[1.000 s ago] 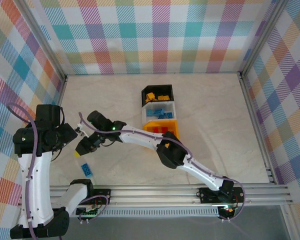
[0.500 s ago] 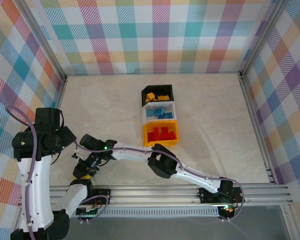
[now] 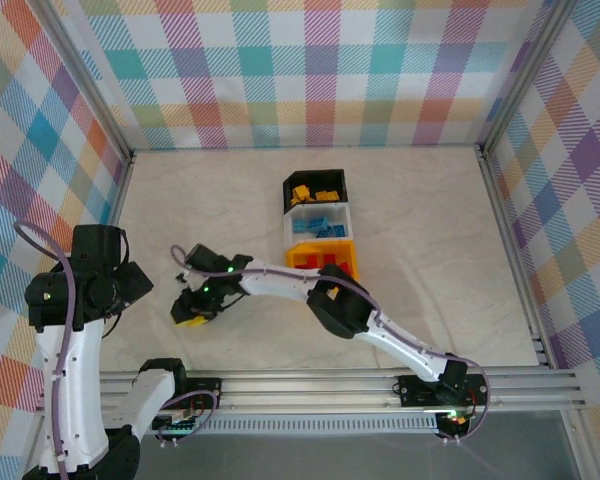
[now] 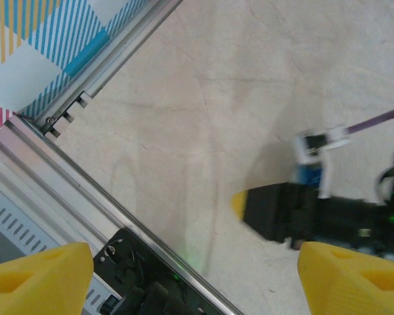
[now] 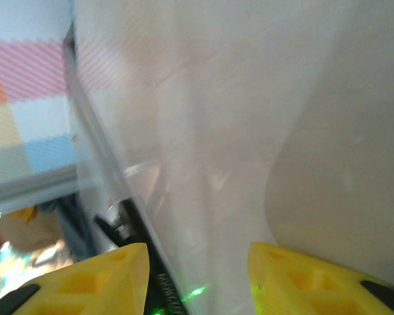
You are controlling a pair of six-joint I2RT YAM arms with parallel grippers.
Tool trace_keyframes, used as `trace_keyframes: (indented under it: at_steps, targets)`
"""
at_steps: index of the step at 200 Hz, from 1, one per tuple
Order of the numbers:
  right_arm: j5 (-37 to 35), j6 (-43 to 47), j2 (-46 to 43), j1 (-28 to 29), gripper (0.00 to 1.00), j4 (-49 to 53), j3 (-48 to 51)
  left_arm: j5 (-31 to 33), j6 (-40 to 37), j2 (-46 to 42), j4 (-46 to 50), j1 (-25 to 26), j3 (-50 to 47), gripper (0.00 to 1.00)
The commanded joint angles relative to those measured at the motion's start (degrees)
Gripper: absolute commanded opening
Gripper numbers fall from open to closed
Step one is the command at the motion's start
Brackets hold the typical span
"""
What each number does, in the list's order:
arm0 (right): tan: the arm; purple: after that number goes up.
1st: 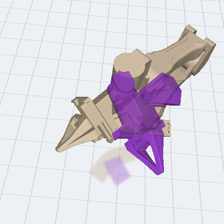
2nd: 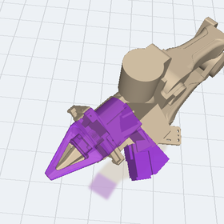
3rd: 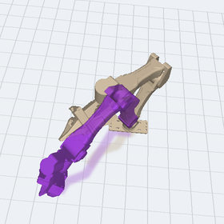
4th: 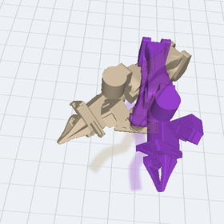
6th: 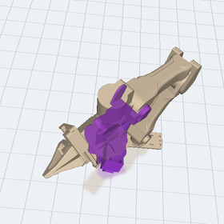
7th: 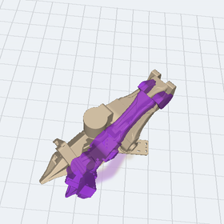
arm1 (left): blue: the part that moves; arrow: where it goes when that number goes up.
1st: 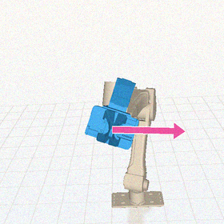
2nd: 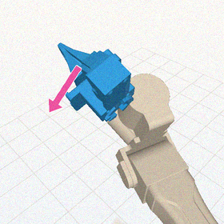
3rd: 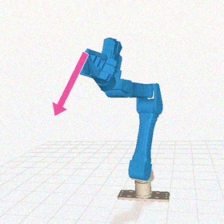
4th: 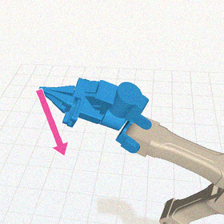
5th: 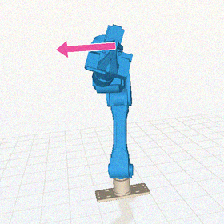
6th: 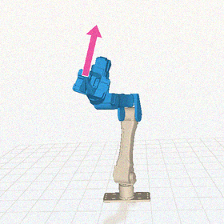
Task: Sort the legos into containers by color
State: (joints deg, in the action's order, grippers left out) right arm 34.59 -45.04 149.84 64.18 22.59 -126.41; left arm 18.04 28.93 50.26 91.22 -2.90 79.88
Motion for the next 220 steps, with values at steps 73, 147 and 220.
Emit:
trace_keyframes:
  at_steps: [73, 147, 220]
  targets:
    - [-6.7, 11.5, -33.9, -6.8, 0.61, 5.9, 28.1, -16.1, -0.1, 1.0, -14.2, -0.9, -19.8, 0.83]
    - [-14.3, 13.8, -49.7, -15.8, 0.66, 14.9, 40.5, -21.4, 9.1, 18.2, -30.9, 12.1, -23.9, 1.0]
    - [-16.0, 13.9, -58.1, -19.1, 0.65, 14.2, 46.8, -14.7, 20.7, 43.7, -30.4, 18.7, -9.5, 1.0]
